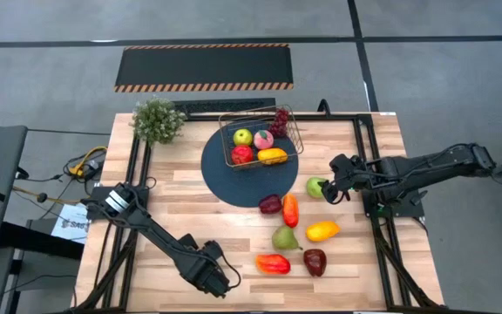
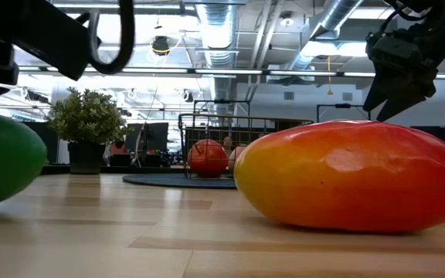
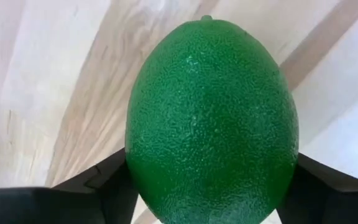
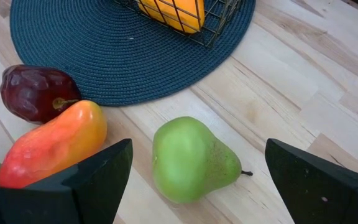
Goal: Build produce basket
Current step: Put the lime into the wire basket
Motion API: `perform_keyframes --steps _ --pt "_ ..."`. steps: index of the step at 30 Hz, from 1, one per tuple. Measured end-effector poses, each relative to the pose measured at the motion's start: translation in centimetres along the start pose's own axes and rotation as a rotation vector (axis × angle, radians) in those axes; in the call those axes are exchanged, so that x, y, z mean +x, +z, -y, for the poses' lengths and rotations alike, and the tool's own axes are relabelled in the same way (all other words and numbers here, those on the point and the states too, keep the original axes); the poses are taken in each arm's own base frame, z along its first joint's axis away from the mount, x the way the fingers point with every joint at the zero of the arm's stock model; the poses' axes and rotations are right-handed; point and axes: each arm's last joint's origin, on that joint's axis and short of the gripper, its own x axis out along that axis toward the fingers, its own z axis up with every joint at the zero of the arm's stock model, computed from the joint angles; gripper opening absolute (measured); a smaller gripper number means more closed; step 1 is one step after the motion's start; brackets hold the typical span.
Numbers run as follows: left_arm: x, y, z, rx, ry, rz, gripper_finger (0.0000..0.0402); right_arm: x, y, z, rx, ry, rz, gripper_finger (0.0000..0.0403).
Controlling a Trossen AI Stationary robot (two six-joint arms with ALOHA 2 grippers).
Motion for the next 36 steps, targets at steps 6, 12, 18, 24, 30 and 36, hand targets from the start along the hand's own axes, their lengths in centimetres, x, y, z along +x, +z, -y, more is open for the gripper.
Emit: perform_keyframes --steps 6,12,18,24,30,36 --pt "0.0 0.8 -0.2 -0.002 0.004 0.032 0.0263 0.0 0.0 0.0 0.0 0.0 0.0 0.0385" --pt "-0.4 2.5 -0.7 0.026 0.013 0.046 0.0267 0.0 0.0 0.0 0.0 -0.001 0.001 0.0385" --pt "-4.2 6.8 -2.4 0.124 0.113 0.149 0.0267 0.0 0.0 0.0 -0.002 -0.002 0.001 0.0385" --pt "-9.8 11.9 -5.2 0.148 0.255 0.384 0.0271 0.0 0.0 0.0 -0.002 -0.003 0.001 0.0385" --pt "-14.6 17.3 -9.0 0.118 0.359 0.621 0.0272 0.0 0.0 0.0 -0.002 -0.003 0.0 0.0385" --pt "-16.2 23.6 -12.6 0.098 0.313 0.771 0.0272 0.0 0.0 0.0 -0.002 -0.003 0.0 0.0385"
